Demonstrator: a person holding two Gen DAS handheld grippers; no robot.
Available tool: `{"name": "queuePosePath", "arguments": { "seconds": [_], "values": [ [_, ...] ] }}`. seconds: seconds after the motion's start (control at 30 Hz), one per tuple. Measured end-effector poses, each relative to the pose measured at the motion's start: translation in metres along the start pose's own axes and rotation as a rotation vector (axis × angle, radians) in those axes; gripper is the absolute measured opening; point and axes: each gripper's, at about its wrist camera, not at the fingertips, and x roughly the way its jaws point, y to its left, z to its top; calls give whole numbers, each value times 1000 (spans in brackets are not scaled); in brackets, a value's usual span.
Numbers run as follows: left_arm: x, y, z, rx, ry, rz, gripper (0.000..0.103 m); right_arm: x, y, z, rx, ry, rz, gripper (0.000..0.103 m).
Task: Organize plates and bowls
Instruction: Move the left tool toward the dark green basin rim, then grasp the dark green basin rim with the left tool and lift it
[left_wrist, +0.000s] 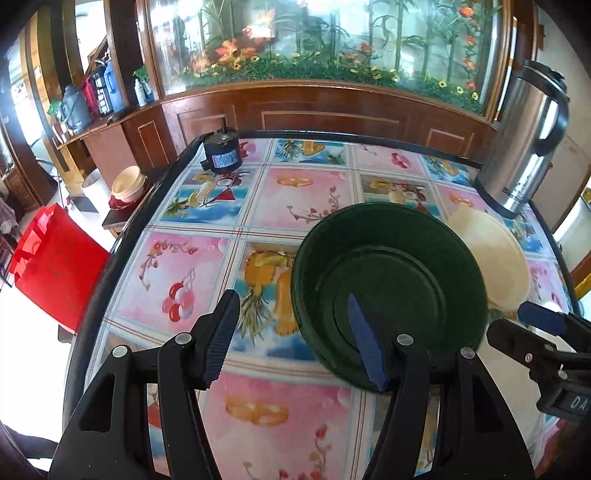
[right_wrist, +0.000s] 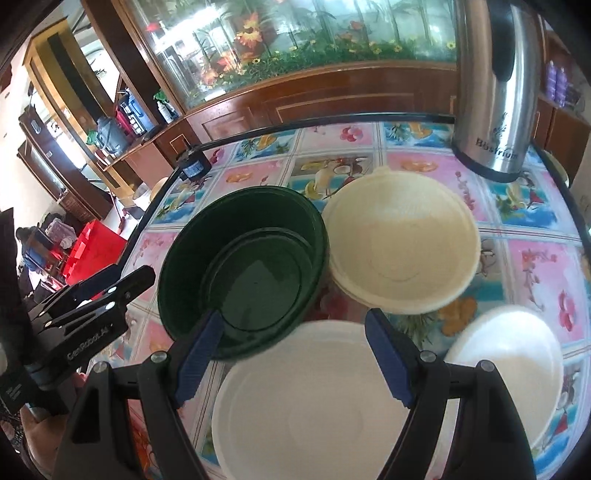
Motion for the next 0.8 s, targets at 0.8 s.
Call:
{"name": "queuePosePath", "arguments": {
  "seconds": [0.8],
  "values": [
    [56, 4, 18, -43, 133, -56, 61, 30, -9, 23, 34, 69, 53, 79]
  ]
}}
